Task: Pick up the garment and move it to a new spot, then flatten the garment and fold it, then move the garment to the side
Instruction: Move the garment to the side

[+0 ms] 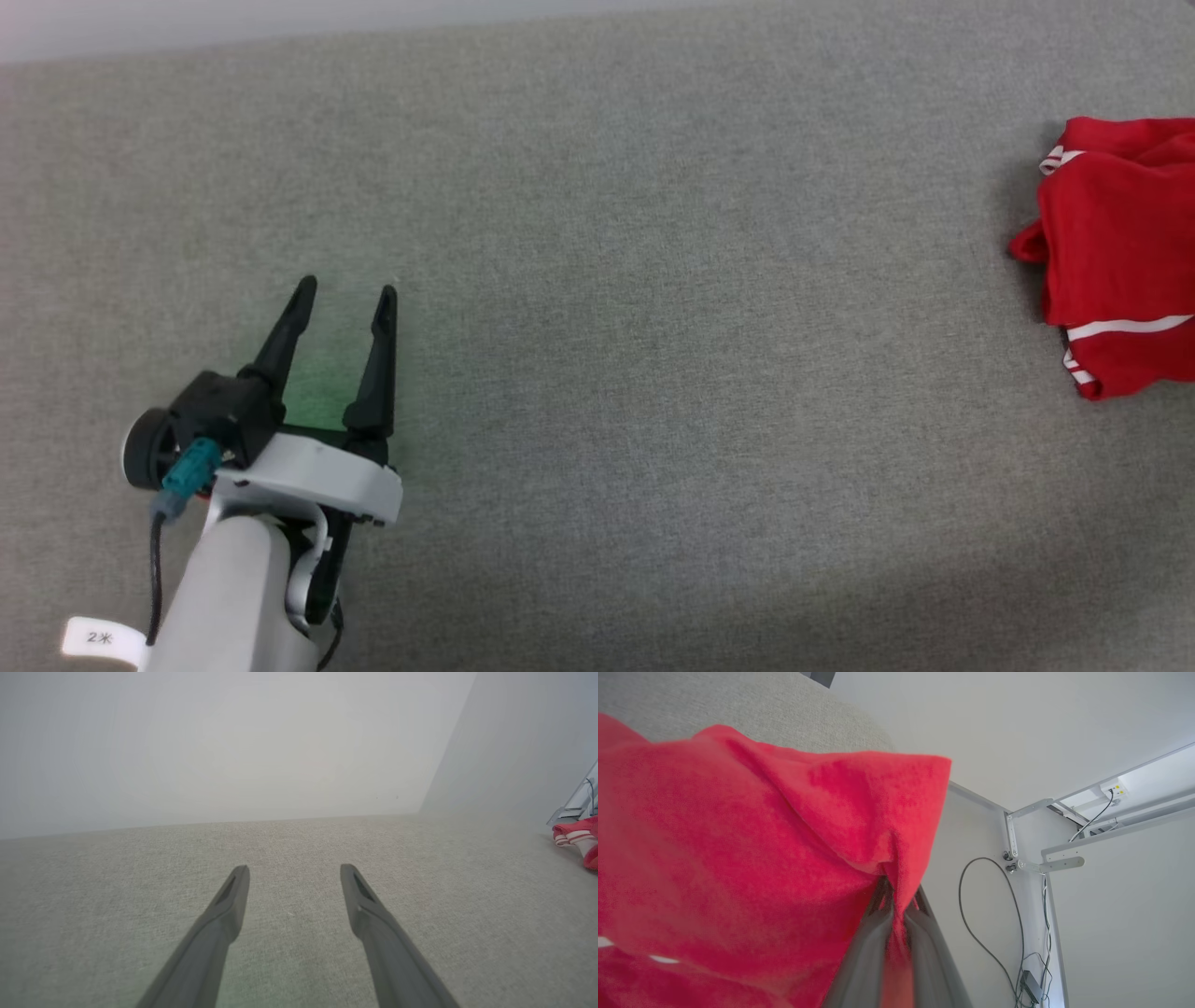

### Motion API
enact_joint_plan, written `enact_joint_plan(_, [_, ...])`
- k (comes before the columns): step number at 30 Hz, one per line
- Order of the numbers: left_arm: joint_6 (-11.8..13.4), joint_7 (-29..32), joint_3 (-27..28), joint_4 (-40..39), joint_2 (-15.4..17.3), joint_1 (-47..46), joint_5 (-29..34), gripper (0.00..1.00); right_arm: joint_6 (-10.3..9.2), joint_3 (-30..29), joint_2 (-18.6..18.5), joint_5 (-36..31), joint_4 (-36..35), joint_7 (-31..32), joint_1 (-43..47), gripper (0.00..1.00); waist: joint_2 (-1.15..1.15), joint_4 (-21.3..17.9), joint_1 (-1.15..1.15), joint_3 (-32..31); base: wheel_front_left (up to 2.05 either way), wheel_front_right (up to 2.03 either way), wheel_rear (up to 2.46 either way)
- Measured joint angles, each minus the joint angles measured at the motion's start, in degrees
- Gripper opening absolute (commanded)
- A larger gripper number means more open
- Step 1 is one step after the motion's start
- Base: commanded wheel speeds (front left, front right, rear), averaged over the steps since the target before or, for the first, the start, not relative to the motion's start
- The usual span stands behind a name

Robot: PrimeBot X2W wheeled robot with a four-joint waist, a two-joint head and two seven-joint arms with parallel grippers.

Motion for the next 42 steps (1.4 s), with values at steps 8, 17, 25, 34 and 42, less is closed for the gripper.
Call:
enact_joint_plan(8, [0.0, 0.0, -1.6, 0.2, 0.7, -1.0, -0.3, 1.00, 0.00, -2.8, 3.5, -2.8, 8.9, -4.9, -2.6, 0.00, 0.00, 0.2, 0.00, 1.6, 0.00, 0.00, 0.00])
enact_joint_plan(17, [0.0, 0.0, -2.3, -0.7, 2.1, -1.8, -0.5, 1.00, 0.00, -4.9, 5.9, -5.0, 16.7, -8.6, -4.9, 0.00, 0.00, 1.4, 0.00, 3.3, 0.00, 0.00, 0.00])
enact_joint_plan(25, [0.0, 0.0, -2.5, -1.0, 2.4, -1.9, -0.5, 1.00, 0.00, -7.0, 7.6, -7.3, 22.3, -10.6, -7.0, 0.19, 0.00, 1.9, 0.00, 4.3, 0.00, 0.00, 0.00])
enact_joint_plan(34, [0.0, 0.0, -2.6, -0.6, 2.5, -2.0, -0.2, 1.00, 0.00, -8.4, 9.7, -10.1, 24.5, -12.2, -9.1, 1.00, 0.00, 1.1, 0.00, 4.3, 0.00, 0.00, 0.00])
enact_joint_plan(42, [0.0, 0.0, -2.9, 0.2, 2.5, -1.7, -0.2, 1.00, 0.00, -8.4, 11.4, -11.3, 25.3, -13.5, -9.8, 1.00, 0.00, -0.5, 0.00, 2.8, 0.00, 0.00, 0.00])
